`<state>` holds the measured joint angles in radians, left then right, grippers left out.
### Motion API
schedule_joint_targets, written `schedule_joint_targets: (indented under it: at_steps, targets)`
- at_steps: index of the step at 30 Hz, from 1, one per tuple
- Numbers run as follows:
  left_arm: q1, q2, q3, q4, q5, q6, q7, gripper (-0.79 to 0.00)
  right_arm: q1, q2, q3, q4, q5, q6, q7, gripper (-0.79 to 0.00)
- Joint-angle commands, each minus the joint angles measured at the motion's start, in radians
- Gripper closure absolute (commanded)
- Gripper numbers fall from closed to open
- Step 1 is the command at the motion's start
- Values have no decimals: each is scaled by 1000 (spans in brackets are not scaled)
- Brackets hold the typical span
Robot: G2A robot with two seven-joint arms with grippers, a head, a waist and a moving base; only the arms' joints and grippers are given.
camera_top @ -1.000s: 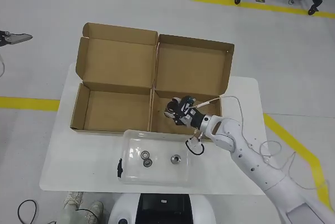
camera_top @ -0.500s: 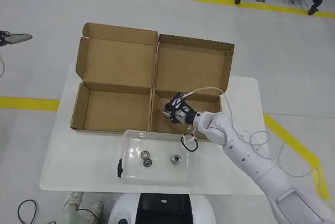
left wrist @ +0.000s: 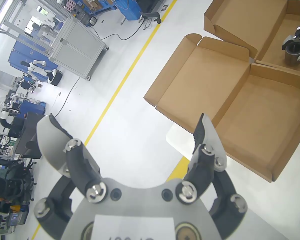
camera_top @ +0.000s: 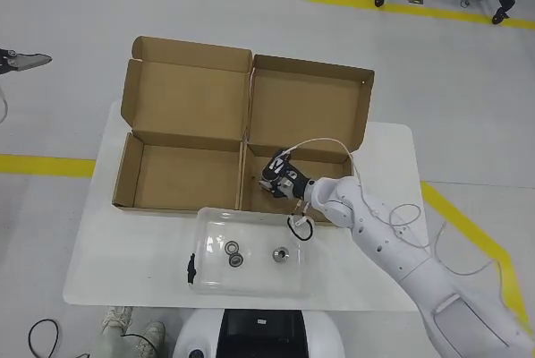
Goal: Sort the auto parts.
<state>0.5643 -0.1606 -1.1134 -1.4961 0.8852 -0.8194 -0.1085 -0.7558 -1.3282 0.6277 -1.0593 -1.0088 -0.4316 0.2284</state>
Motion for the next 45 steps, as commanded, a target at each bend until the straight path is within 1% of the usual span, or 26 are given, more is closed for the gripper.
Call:
schedule_joint_targets:
  at_steps: [1, 2, 3, 8, 13, 17, 21, 27, 34, 39, 45]
  targets:
    - [0, 0, 0, 0, 0, 0, 0, -785, 1, -1, 2, 2, -13, -5, -3, -400]
    - [0, 0, 0, 0, 0, 0, 0, -785, 0, -1, 4, 2, -18, -8, -5, -705]
    - [0, 0, 0, 0, 0, 0, 0, -785, -2, -1, 9, -1, -22, -12, -10, -785]
    - [0, 0, 0, 0, 0, 0, 0, -785, -22, 10, 41, -24, -43, -24, -25, -785]
    - [0, 0, 0, 0, 0, 0, 0, -785, -57, 27, 84, -85, -63, -44, -32, -785]
    - [0, 0, 0, 0, 0, 0, 0, -785, -102, 48, 127, -189, -87, -72, -28, -785]
    - [0, 0, 0, 0, 0, 0, 0, -785, -171, 77, 183, -342, -114, -112, -3, -785]
    - [0, 0, 0, 0, 0, 0, 0, -785, -299, 117, 261, -580, -131, -188, 72, -785]
    - [0, 0, 0, 0, 0, 0, 0, -785, -413, 147, 307, -765, -117, -228, 224, -785]
    - [0, 0, 0, 0, 0, 0, 0, -785, -475, 164, 325, -834, -131, -259, 298, -785]
    - [0, 0, 0, 0, 0, 0, 0, -785, -520, 178, 328, -840, -162, -309, 331, -785]
